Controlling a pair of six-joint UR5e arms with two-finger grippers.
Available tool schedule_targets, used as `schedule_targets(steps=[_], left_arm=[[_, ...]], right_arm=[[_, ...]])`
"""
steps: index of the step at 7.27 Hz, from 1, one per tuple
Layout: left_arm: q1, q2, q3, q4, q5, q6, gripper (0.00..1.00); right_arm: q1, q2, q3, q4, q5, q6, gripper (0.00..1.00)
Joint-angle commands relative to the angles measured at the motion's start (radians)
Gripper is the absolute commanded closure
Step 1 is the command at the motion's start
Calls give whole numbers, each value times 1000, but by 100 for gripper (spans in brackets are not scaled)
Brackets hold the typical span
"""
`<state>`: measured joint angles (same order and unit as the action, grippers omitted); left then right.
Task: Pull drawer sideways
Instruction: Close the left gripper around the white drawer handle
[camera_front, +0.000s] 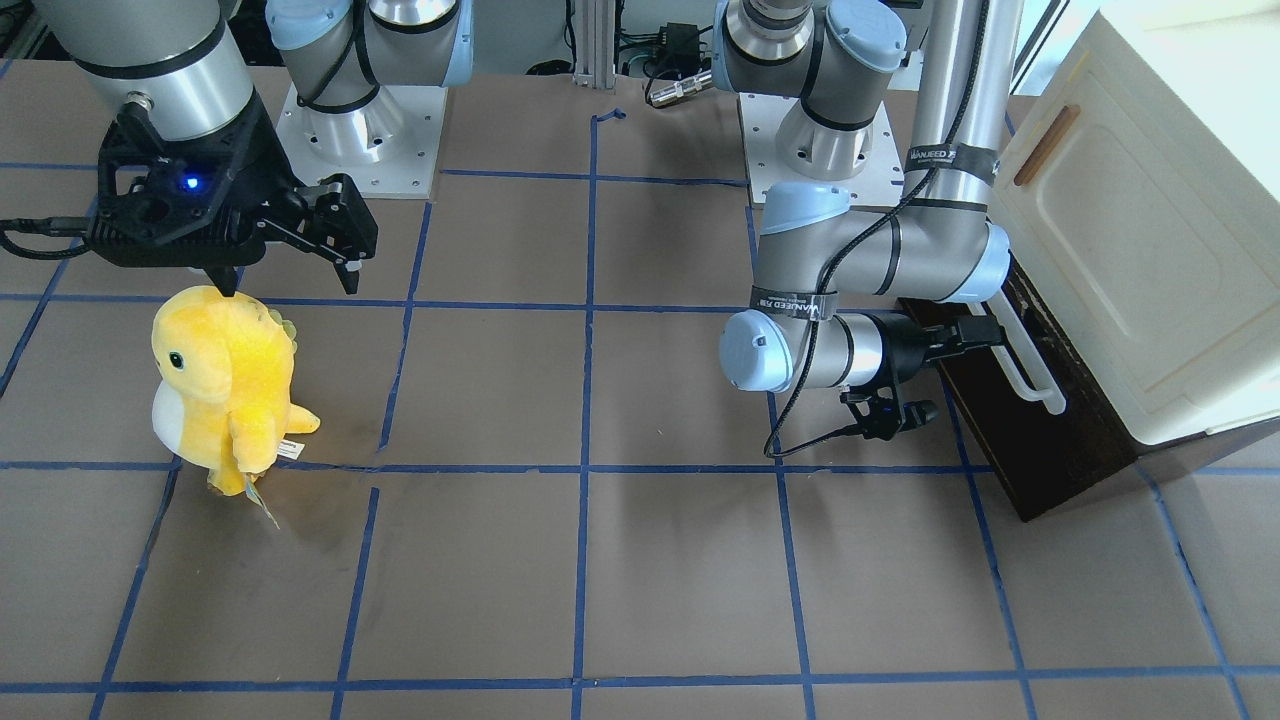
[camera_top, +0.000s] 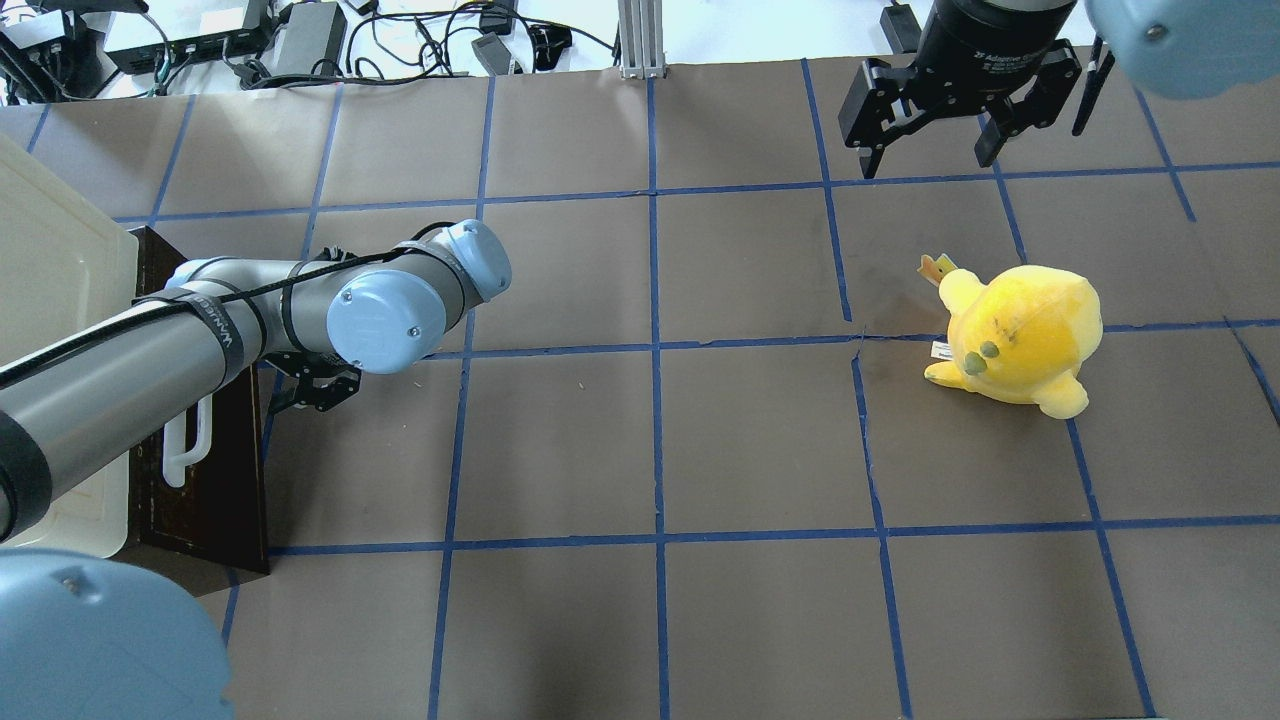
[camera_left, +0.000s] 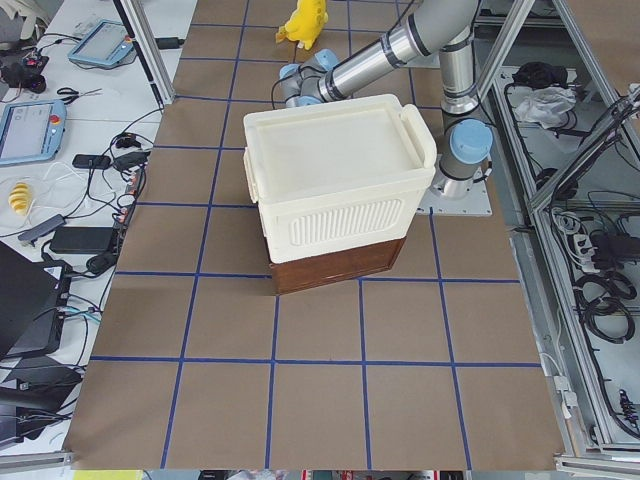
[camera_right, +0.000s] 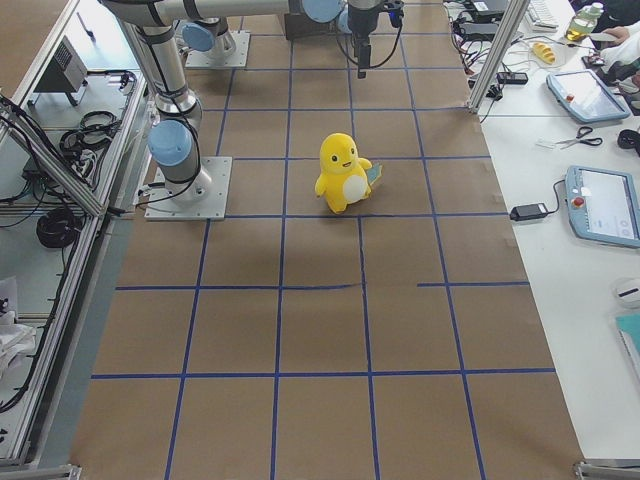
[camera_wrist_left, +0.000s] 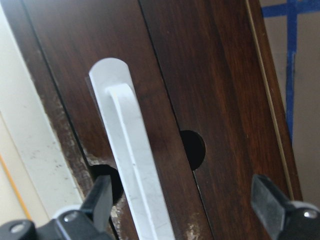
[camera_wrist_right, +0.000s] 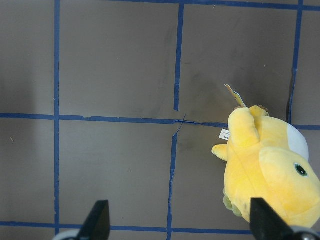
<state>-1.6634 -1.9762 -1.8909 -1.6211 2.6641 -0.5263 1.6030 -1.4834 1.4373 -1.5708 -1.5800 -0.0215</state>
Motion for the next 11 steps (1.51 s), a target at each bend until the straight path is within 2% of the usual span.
schedule_targets(steps=[1, 3, 4, 7, 8, 9, 11], left_arm=[[4, 13, -16, -62, 8, -8, 0], [25, 17, -11, -80, 14, -6, 4], [28, 26, -11, -97, 31, -3, 31], [31, 27, -10, -103, 36, -9, 46], [31, 25, -10, -103, 36, -11, 61], [30, 19, -7, -102, 34, -15, 62], [30, 13, -7, -100, 34, -17, 81]], right_arm=[[0, 0, 0, 0, 0, 0, 0], [0, 0, 0, 0, 0, 0, 0], [0, 0, 0, 0, 0, 0, 0], [0, 0, 0, 0, 0, 0, 0], [0, 0, 0, 0, 0, 0, 0], [0, 0, 0, 0, 0, -2, 0], [0, 0, 0, 0, 0, 0, 0]])
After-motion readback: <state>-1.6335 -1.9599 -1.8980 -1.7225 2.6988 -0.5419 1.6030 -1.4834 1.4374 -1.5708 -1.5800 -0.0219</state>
